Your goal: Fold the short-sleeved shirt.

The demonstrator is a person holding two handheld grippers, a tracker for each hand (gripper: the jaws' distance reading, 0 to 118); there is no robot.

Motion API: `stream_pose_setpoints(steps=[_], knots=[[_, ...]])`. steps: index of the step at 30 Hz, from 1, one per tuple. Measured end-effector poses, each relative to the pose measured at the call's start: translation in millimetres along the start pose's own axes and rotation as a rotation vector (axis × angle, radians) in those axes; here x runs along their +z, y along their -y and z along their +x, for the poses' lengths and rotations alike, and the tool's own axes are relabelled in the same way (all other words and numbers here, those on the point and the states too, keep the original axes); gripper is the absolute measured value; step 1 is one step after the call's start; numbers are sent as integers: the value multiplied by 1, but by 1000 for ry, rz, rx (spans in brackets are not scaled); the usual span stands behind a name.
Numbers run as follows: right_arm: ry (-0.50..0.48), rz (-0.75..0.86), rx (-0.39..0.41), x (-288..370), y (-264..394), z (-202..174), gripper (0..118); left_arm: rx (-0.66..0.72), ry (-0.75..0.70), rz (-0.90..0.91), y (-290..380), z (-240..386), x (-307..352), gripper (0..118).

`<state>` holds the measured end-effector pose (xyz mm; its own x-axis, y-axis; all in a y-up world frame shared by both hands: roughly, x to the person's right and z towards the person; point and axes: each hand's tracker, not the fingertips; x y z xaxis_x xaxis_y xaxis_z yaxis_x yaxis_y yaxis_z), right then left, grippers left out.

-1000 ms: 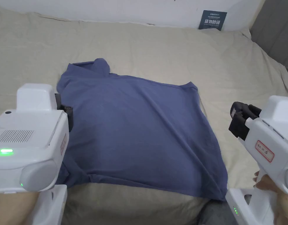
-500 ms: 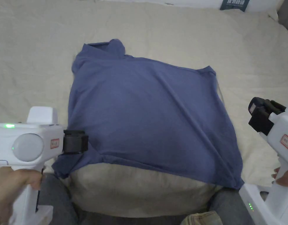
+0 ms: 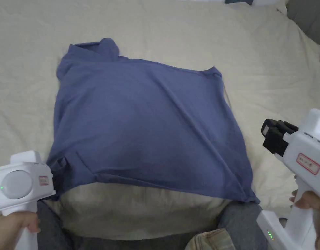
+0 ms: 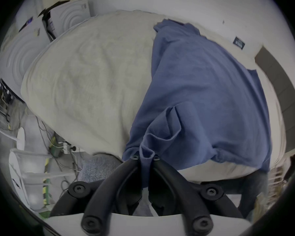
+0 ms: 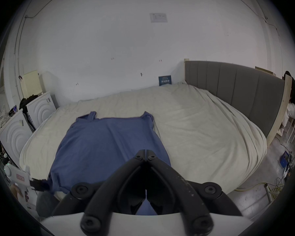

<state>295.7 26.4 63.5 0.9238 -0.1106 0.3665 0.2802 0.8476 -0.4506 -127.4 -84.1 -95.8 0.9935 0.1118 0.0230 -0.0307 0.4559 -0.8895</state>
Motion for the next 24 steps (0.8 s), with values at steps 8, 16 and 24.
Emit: stream_pose_setpoints(steps=[8, 16, 24], knots=[[78, -400, 2, -42, 42, 51, 114, -9, 33, 159, -17, -9, 50, 5], [109, -579, 86, -78, 92, 51, 113, -6, 37, 156, -18, -11, 59, 5], [72, -613, 153, -112, 99, 33, 38, -29, 29, 135, -14, -5, 54, 5]])
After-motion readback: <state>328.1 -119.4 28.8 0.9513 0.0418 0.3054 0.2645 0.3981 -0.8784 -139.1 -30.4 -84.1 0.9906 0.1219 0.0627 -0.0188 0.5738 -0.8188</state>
